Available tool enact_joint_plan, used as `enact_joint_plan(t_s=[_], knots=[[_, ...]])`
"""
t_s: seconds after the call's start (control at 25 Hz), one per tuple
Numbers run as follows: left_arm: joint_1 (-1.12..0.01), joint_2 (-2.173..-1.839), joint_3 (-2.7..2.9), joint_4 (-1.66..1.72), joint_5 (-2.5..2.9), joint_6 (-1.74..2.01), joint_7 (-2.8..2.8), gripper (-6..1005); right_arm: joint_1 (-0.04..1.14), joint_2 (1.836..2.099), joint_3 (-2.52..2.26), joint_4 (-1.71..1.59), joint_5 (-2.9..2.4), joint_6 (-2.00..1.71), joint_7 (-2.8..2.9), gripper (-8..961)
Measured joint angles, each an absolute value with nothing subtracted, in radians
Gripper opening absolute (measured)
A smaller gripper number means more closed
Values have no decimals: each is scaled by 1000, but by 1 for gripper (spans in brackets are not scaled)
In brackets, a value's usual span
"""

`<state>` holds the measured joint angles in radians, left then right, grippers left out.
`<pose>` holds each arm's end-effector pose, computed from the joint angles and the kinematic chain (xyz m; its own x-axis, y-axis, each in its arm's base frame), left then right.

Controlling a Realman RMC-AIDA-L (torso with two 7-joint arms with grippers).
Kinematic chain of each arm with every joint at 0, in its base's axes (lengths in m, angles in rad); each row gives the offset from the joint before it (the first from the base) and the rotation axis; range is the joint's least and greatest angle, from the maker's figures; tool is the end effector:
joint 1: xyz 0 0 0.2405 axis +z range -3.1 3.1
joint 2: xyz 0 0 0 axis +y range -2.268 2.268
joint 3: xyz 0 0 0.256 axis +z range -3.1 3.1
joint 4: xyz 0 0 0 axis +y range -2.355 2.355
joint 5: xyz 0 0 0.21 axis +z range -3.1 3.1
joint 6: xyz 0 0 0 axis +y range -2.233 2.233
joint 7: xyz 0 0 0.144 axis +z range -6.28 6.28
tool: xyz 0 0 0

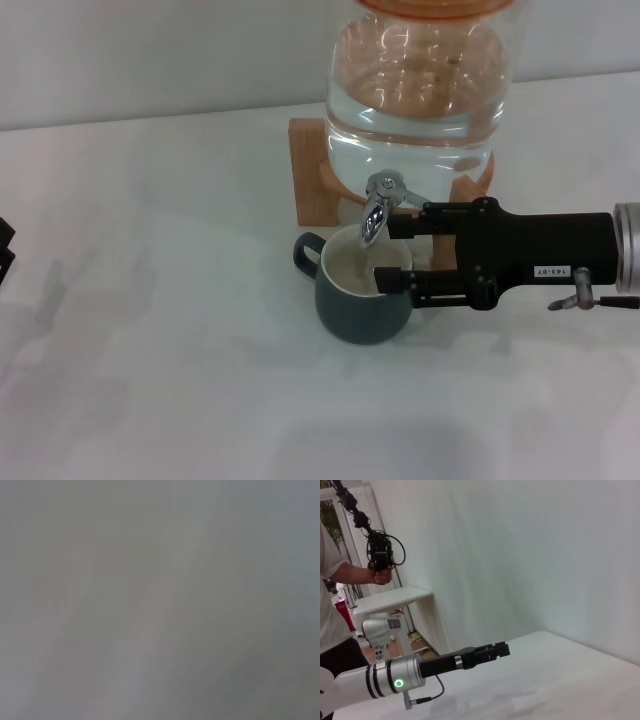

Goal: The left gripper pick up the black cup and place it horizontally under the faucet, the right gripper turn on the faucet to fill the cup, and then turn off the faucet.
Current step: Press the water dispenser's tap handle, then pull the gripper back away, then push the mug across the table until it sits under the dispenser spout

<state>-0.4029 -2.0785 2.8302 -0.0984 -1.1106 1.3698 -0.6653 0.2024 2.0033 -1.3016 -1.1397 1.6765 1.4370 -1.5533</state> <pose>-0.3506 0.2932 -0.0010 0.5317 0.0677 0.8442 0.8125 -0.3221 -0.4859 0.2188 0.2945 0.0264 0.7848 -0.2339 -0.5739 -0.3774 -0.9149 -0.1431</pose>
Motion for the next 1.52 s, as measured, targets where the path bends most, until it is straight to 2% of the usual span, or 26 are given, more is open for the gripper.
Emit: enact_joint_plan(t_s=[1.04,1.28,1.52], knots=[[-402,-2079,2833,-102,-1111,1369,-664,597,201,2004,-1272,-1121,1683,1483,-1571,722],[-397,-2076,2830,-109,-1116,1376,-664,597,185,2003,-1043,-1105,1686,1687,-1603,722],[-396,-2075,2830,-122,-1141,1377,-664,597,164,2005,-768,-975,1697,1688,-1728,722]])
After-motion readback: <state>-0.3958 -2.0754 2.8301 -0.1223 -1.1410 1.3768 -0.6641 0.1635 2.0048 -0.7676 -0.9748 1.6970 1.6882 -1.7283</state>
